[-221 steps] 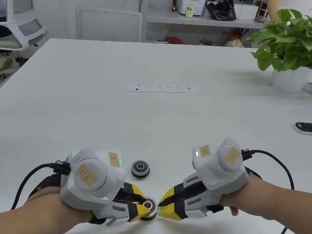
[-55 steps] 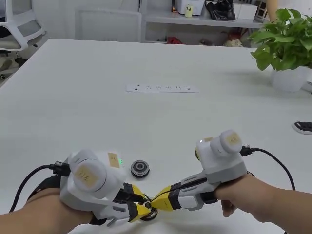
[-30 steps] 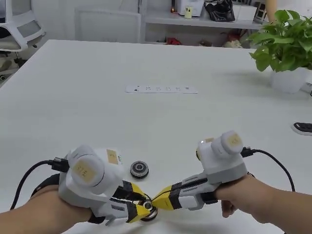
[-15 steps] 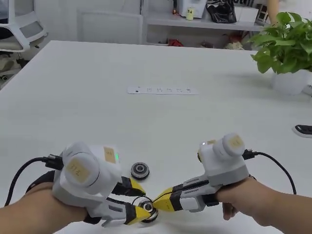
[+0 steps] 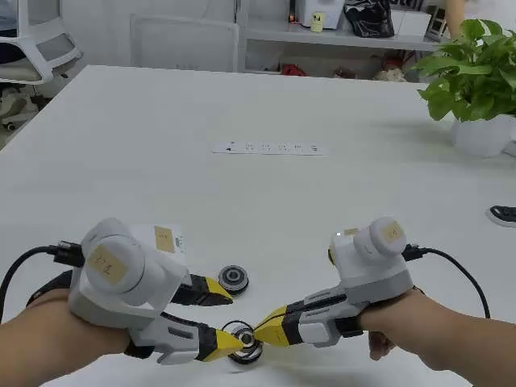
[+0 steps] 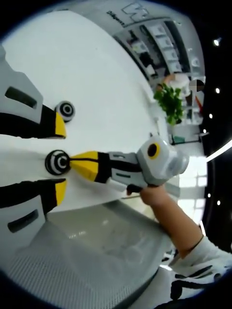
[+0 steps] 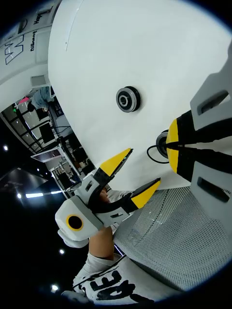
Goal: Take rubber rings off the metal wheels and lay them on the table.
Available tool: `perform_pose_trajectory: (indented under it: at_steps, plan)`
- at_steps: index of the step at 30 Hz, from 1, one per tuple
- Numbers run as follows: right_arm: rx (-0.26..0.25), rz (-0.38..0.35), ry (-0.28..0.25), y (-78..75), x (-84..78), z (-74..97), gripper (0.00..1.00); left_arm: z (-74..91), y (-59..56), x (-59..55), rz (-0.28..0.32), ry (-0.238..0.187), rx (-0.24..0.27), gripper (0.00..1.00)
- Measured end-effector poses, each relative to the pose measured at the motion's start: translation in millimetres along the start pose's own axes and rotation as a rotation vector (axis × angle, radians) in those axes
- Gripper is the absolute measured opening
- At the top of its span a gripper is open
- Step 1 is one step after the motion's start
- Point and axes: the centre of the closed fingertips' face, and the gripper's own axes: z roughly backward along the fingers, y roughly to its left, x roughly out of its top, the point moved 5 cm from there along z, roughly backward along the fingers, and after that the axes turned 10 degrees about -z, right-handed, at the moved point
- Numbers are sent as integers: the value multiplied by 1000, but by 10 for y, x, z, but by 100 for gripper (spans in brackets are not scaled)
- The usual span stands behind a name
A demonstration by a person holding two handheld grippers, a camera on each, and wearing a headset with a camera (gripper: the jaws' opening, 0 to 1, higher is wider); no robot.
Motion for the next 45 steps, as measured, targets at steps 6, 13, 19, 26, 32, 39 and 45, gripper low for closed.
perform_pose_trajectory:
  at_steps: [6,13,19,26,32,39,45]
  plan:
    - [0,-1,1,0,1,2,0,83,25,-37,9,-2,17,36]
    - [-1,0,2,8,2,-3,0,161,40,-16,22,-19,34,40]
    - [0,-1,1,13,7,-2,0,215,11,-1,16,-27,37,44]
    - [3,3,0,36,19,-4,0,313,-4,-26,29,-34,52,47]
    - [6,6,3,61,24,-6,0,405,-36,-86,36,-21,64,50]
    - [12,5,2,82,40,-15,0,511,-41,-127,58,-22,92,55]
    - [19,7,5,113,45,-24,0,570,-68,-144,68,-26,105,59]
